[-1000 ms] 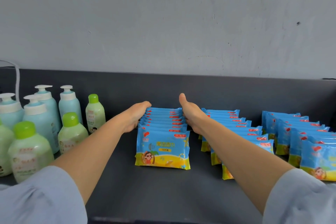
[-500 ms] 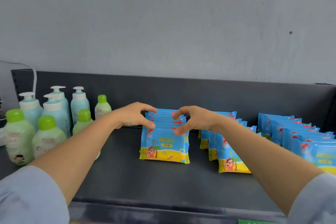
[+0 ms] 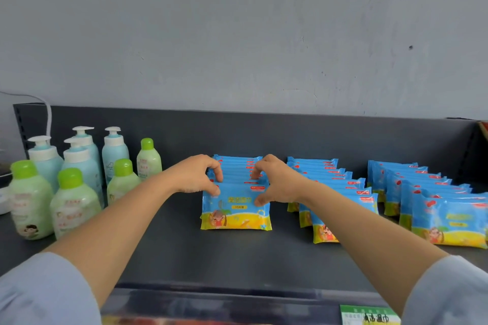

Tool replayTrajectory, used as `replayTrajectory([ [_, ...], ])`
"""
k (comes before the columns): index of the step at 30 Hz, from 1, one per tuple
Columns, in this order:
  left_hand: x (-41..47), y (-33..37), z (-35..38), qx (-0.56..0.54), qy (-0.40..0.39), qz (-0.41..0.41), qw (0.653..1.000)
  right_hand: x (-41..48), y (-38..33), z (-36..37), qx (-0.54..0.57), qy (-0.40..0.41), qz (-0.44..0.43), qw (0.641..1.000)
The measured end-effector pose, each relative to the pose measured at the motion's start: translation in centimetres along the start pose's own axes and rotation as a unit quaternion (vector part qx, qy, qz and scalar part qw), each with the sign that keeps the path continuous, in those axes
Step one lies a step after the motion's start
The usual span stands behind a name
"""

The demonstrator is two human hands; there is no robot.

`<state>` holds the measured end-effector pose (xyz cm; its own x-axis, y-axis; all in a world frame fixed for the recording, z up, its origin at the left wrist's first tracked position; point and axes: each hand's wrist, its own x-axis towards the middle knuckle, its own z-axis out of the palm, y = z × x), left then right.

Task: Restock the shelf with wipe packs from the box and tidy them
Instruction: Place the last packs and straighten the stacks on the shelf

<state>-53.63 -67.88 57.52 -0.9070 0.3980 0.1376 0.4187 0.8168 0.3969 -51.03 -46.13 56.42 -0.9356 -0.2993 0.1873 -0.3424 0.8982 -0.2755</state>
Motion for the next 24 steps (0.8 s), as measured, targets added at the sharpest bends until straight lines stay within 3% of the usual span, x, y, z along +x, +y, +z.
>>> replayTrajectory([
  [6, 0.5, 1.0, -0.1, -0.005, 0.012, 0.027, 1.0, -0.9, 0.3, -0.6, 0.022, 0.014, 0.006, 1.0],
  [11, 1.3, 3.9, 0.3, 0.01, 0.038, 0.07, 0.997, -2.8, 1.3, -2.8, 0.042, 0.079, 0.017, 0.996],
  [17, 1.9, 8.8, 2.1, 0.022, 0.033, 0.122, 0.992, -7.0, 5.4, -6.5, 0.097, 0.137, 0.082, 0.982],
  [24, 2.5, 13.7, 5.8, 0.042, -0.027, 0.128, 0.991, -10.8, 10.2, -7.3, 0.057, 0.049, 0.143, 0.987],
])
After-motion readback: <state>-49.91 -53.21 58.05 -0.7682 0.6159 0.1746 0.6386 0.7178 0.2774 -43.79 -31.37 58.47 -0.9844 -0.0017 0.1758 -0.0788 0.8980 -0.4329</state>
